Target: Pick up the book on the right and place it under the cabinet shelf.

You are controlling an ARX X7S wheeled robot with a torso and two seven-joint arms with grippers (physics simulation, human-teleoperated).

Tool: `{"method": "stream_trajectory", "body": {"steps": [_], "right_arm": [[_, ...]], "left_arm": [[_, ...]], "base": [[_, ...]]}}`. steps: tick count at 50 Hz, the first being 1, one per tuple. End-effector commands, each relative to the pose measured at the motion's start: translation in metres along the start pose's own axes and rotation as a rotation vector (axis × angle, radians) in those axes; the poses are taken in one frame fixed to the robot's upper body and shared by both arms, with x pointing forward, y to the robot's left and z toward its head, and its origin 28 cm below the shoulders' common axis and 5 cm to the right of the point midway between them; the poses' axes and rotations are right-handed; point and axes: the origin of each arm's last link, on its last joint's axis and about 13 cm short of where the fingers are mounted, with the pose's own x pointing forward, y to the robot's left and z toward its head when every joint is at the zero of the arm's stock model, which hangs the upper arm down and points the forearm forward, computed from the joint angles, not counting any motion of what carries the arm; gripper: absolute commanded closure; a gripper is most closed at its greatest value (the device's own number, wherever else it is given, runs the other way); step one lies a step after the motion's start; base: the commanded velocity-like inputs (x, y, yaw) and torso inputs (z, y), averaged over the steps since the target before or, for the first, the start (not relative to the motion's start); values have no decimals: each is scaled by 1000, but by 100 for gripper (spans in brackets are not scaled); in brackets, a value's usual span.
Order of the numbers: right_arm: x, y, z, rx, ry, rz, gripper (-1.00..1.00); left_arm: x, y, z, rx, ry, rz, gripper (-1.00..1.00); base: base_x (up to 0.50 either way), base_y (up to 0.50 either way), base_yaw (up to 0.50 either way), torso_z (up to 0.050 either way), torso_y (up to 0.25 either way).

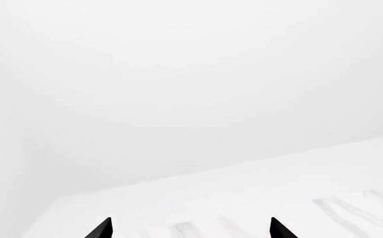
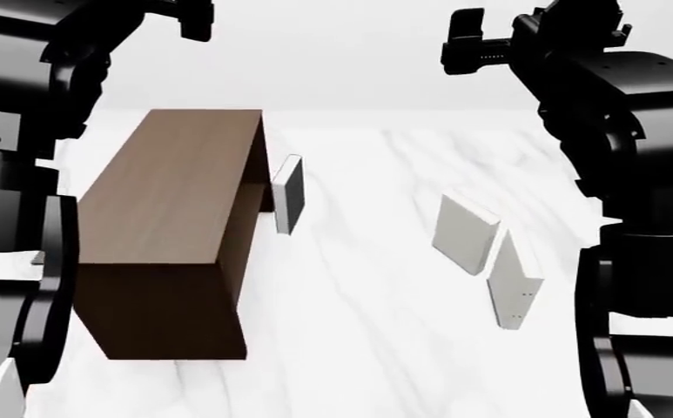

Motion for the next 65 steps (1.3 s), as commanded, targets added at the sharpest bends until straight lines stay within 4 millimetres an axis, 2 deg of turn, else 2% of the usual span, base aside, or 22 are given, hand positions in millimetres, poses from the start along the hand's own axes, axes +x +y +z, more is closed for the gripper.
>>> {"method": "stream_trajectory", "body": {"steps": [1,28,48,65], "right_arm": [[1,3,-1,-9,5,17,-100],[1,5,-2,-13,19,29,-100],[0,6,-1,-11,22,33,-100],[-1,6,1,-19,29,39,-100]], "left_arm": [[0,2,-1,1,0,7,-100],[-2,5,2,1,-17,7,-100],[-1,8,2,-14,-20,23,-100],[-4,10,4,-9,-18,21,-100]], "base": [[344,0,0,0,0],[343,0,0,0,1],[2,0,0,0,1],[0,0,0,0,-151]]}}
